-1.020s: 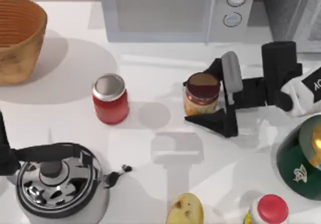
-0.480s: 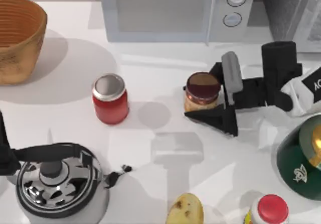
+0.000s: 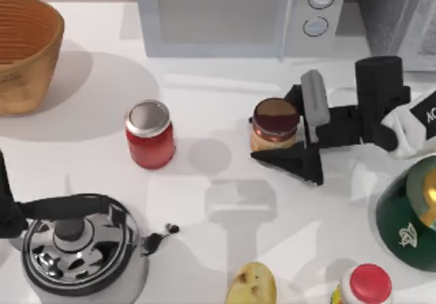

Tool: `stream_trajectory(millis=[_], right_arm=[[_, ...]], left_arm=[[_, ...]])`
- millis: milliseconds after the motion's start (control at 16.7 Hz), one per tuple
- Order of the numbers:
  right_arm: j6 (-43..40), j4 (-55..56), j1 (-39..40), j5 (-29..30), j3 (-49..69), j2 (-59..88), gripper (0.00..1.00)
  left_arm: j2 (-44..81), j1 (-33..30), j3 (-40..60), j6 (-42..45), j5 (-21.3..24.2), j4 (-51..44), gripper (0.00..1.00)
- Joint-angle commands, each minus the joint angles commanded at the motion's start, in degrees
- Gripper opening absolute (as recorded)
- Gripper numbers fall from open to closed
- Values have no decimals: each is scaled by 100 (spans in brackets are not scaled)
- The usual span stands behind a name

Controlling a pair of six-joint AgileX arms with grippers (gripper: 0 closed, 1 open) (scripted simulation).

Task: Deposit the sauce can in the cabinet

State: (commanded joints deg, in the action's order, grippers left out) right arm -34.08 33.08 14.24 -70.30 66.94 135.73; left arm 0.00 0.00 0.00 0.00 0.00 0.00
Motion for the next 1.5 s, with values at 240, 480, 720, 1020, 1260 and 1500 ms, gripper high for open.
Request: stream_trajectory(millis=[240, 480, 720, 1020, 1260, 1500], right_arm=[[32, -39, 7, -72, 31, -22, 0], [197, -459, 113, -484, 213, -266, 0], [305, -1228, 195, -653, 436, -921, 0], [257, -2385, 98, -367, 587, -1848, 0], [26, -2813, 3, -55, 675, -2143, 0], [5, -2825, -2, -34, 684, -2159, 0]], left_arm=[[0, 0, 0, 0, 0, 0, 100], [0, 0, 0, 0, 0, 0, 100], [0, 0, 0, 0, 0, 0, 100], [0, 0, 0, 0, 0, 0, 100], [0, 0, 0, 0, 0, 0, 100], [0, 0, 0, 0, 0, 0, 100]])
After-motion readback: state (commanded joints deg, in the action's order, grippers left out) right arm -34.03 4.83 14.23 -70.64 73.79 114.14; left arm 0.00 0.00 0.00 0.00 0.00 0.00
